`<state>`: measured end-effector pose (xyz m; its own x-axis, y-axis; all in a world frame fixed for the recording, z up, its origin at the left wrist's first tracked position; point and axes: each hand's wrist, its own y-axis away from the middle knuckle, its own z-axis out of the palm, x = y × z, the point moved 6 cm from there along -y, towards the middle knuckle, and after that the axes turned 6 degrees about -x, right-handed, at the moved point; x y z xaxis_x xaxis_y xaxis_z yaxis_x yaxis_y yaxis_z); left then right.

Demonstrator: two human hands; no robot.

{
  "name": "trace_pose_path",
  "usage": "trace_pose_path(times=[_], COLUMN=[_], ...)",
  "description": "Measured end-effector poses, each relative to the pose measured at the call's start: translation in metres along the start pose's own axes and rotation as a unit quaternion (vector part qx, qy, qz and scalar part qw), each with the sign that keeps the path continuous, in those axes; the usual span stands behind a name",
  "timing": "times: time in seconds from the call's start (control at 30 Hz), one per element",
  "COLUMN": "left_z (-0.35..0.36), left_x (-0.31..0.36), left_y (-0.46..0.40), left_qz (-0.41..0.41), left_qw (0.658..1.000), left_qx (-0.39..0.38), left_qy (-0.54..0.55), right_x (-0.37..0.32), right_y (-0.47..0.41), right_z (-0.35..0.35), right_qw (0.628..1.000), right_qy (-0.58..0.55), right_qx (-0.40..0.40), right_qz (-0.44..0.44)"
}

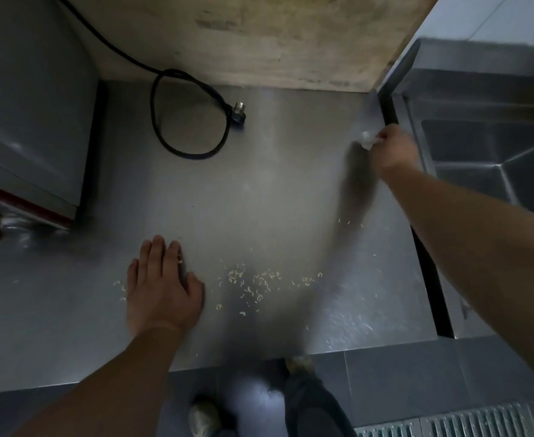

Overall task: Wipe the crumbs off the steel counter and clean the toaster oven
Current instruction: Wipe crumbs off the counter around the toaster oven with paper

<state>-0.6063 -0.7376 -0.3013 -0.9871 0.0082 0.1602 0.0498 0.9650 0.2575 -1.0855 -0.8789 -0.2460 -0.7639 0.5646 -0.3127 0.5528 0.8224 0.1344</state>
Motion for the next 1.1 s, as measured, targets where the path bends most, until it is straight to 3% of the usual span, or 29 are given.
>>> trace_pose_path(times=[0.07, 0.17, 0.27, 0.4, 0.53, 0.63, 0.73, 0.9, 1.1], left_z=[0.000, -0.001, -0.001, -0.003, -0.004, -0.003, -0.003, -0.003, -0.002], left_x=[0.000, 0.000, 0.001, 0.001, 0.000, 0.000, 0.001, 0.002, 0.000], left_y=[0.000, -0.001, -0.001, -0.001, -0.001, -0.001, 0.000, -0.001, -0.001], left_qz=[0.000, -0.001, -0.001, 0.000, 0.000, -0.004, -0.005, -0.004, -0.002], left_qw=[1.000, 1.000, 1.000, 1.000, 1.000, 1.000, 1.000, 1.000, 1.000], left_qx=[0.004, 0.008, 0.006, 0.006, 0.003, -0.002, -0.004, 0.002, -0.002], left_qy=[-0.002, -0.005, -0.006, -0.006, -0.006, -0.011, -0.015, -0.012, -0.010], right_x=[0.006, 0.004, 0.004, -0.005, -0.015, -0.017, -0.004, 0.045, 0.034], right_y=[0.000, 0.037, 0.114, 0.225, 0.246, 0.196, 0.119, 0.065, 0.190], right_z=[0.008, 0.025, 0.046, 0.064, 0.064, 0.041, 0.019, 0.010, 0.044], right_qw=[0.998, 0.996, 0.991, 0.972, 0.956, 0.964, 0.984, 0.999, 0.993], right_qy=[0.046, 0.072, 0.040, -0.018, -0.059, -0.072, -0.038, 0.035, 0.034], right_qx=[-0.042, -0.008, 0.008, -0.058, -0.111, -0.049, 0.011, -0.008, 0.006], right_qz=[0.017, -0.053, -0.130, -0.227, -0.265, -0.253, -0.176, 0.003, -0.109])
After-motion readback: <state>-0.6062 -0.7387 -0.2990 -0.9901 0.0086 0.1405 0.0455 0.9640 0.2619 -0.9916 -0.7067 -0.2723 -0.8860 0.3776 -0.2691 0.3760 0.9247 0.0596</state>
